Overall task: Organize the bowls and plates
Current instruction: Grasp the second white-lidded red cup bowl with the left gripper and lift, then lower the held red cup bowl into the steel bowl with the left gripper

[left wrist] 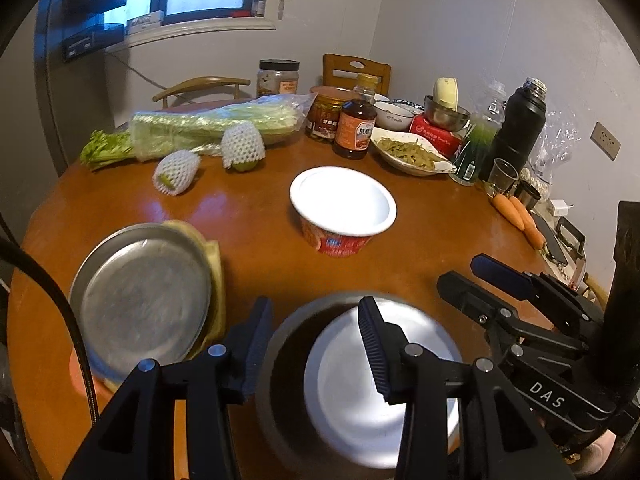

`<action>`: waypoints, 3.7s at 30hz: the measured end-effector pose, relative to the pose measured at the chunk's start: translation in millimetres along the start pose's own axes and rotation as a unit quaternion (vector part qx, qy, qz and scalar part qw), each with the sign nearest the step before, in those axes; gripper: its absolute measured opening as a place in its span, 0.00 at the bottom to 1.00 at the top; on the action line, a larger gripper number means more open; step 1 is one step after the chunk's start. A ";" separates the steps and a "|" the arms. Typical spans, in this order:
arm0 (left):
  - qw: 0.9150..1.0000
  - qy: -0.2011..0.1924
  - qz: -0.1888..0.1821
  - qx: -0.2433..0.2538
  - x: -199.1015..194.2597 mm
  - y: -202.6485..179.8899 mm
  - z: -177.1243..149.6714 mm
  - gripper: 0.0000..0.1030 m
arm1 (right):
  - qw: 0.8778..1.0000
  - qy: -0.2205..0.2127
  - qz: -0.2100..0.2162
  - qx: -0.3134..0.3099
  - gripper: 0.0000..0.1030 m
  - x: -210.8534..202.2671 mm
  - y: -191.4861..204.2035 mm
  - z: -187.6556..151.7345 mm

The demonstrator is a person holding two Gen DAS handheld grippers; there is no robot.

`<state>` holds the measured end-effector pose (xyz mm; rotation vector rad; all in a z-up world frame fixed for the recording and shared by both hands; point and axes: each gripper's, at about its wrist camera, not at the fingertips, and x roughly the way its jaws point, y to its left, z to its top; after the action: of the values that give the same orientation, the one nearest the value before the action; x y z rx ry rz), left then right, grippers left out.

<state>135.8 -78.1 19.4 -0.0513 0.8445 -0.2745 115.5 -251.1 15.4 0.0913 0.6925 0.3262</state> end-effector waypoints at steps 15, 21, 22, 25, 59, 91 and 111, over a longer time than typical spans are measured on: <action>0.998 0.038 -0.026 -0.042 59.4 9.4 51.0 0.43 | 0.999 0.018 0.007 0.031 0.52 55.9 -31.6 38.7; 0.997 0.047 -0.024 -0.050 74.7 13.9 60.4 0.43 | 0.999 0.027 0.015 0.041 0.52 76.5 -39.0 44.9; 0.997 0.049 -0.025 -0.052 77.5 14.5 61.6 0.43 | 0.999 0.028 0.017 0.042 0.52 79.3 -39.3 46.4; 0.997 0.054 -0.029 -0.055 83.9 15.8 64.5 0.43 | 0.999 0.032 0.022 0.035 0.51 87.2 -38.2 50.1; 0.995 0.056 -0.051 -0.060 90.8 12.1 62.3 0.32 | 0.999 0.033 0.018 -0.002 0.28 91.3 -25.6 49.1; 0.998 -0.015 -0.043 -0.048 -14.6 9.6 34.9 0.32 | 0.998 -0.033 0.026 -0.038 0.29 11.4 25.4 46.4; 0.998 -0.038 -0.042 -0.024 -66.0 -12.4 8.4 0.32 | 0.997 -0.057 0.021 -0.045 0.29 -42.4 37.5 27.3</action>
<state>97.6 -73.4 75.1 -0.1416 0.7738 -0.3300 92.4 -228.7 69.5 0.0384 0.5636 0.3900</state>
